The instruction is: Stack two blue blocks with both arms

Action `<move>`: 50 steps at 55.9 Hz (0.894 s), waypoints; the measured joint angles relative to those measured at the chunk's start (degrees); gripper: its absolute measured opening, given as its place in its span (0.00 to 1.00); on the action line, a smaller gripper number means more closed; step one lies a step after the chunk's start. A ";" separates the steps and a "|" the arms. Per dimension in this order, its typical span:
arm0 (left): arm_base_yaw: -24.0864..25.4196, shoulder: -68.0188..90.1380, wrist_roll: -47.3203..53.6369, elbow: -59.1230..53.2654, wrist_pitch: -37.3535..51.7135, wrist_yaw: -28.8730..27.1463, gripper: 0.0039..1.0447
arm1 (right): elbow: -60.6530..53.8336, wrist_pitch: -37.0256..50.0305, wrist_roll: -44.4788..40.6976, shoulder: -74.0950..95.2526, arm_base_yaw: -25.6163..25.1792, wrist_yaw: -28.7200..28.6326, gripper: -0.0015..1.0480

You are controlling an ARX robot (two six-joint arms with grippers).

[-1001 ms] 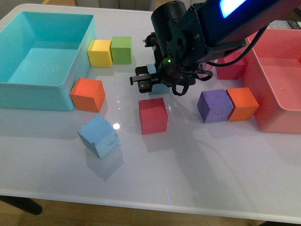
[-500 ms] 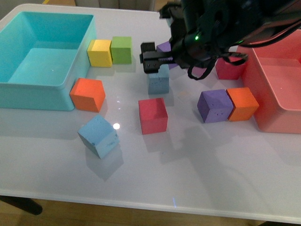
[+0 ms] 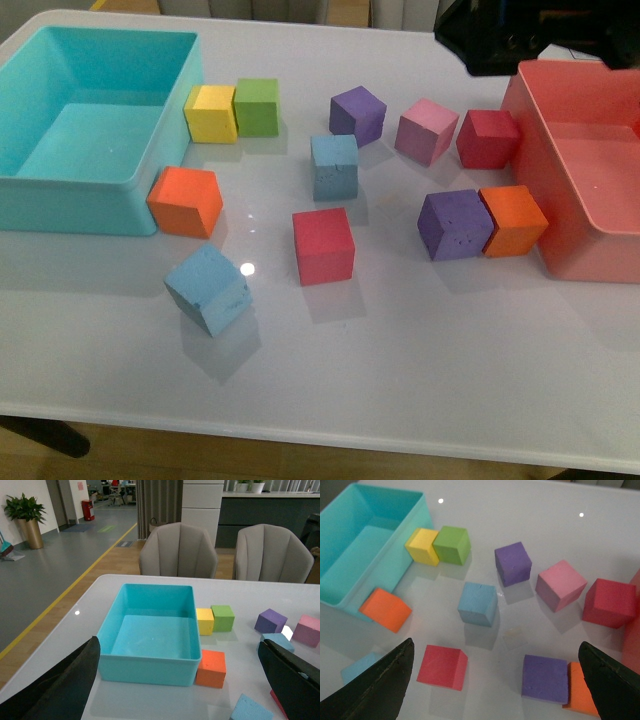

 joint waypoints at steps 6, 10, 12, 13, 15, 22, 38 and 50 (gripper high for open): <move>0.00 0.00 0.00 0.00 0.00 0.00 0.92 | -8.98 25.44 -1.27 0.79 0.46 18.12 0.75; 0.00 0.02 -0.02 0.00 0.00 -0.09 0.92 | -15.45 36.59 -1.70 -0.13 -1.05 21.46 0.63; 0.00 0.00 0.00 0.00 0.00 -0.17 0.92 | -17.53 39.30 -1.84 -1.38 -1.90 21.42 0.58; 0.00 -0.04 0.00 0.00 0.00 -0.20 0.92 | -18.67 40.35 -1.88 -2.40 -2.36 21.09 0.55; 0.00 -0.02 0.00 0.00 0.00 -0.15 0.92 | -20.72 41.38 -1.90 -4.87 -3.26 20.15 0.48; 0.00 -0.04 0.00 0.00 0.00 -0.02 0.92 | -26.23 41.88 -2.08 -10.80 -5.88 17.90 0.28; 0.00 -0.04 0.00 0.00 0.00 -0.04 0.92 | -36.63 42.93 -2.25 -19.17 -10.45 13.03 0.02; 0.00 -0.02 0.00 0.00 0.00 -0.02 0.92 | -41.29 36.15 -2.25 -30.42 -13.35 10.40 0.02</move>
